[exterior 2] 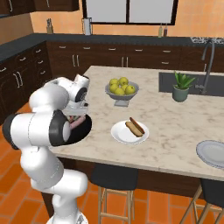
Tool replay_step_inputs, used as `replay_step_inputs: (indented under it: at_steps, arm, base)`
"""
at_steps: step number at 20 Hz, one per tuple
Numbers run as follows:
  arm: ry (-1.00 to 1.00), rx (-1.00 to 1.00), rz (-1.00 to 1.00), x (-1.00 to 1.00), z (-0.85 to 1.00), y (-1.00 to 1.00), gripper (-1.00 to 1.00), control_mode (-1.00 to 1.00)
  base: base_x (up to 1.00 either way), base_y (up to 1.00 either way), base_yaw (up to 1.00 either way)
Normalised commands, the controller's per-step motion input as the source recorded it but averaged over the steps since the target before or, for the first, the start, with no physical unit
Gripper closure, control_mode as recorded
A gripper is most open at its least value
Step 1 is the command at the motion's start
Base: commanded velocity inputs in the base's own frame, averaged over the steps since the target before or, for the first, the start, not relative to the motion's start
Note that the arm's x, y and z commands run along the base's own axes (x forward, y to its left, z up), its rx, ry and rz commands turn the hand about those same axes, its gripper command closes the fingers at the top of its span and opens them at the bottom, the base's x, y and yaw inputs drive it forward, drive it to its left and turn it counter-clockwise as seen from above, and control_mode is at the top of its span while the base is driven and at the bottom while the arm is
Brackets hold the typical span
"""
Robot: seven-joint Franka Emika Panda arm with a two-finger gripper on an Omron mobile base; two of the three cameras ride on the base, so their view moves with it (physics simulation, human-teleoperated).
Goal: Place one bun and one sausage from the bowl on each plate.
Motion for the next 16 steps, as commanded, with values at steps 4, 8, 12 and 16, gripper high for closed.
replay_step_inputs:
  at_steps: [4,8,12,16]
  arm:
    - [-0.01,-0.13,0.00,0.02,-0.29,0.89,-1.00,-1.00]
    - [0.01,-0.01,-0.02,0.27,-0.33,0.74,-1.00,-1.00]
    - [0.00,-0.09,-0.04,0.26,-0.51,0.12,-1.00,-1.00]
    - [0.00,-0.06,-0.03,0.22,-0.49,0.03,-1.00,-1.00]
  base:
    - [0.00,0.00,0.00]
    - [0.00,0.00,0.00]
    - [0.00,0.00,0.00]
    - [0.00,0.00,0.00]
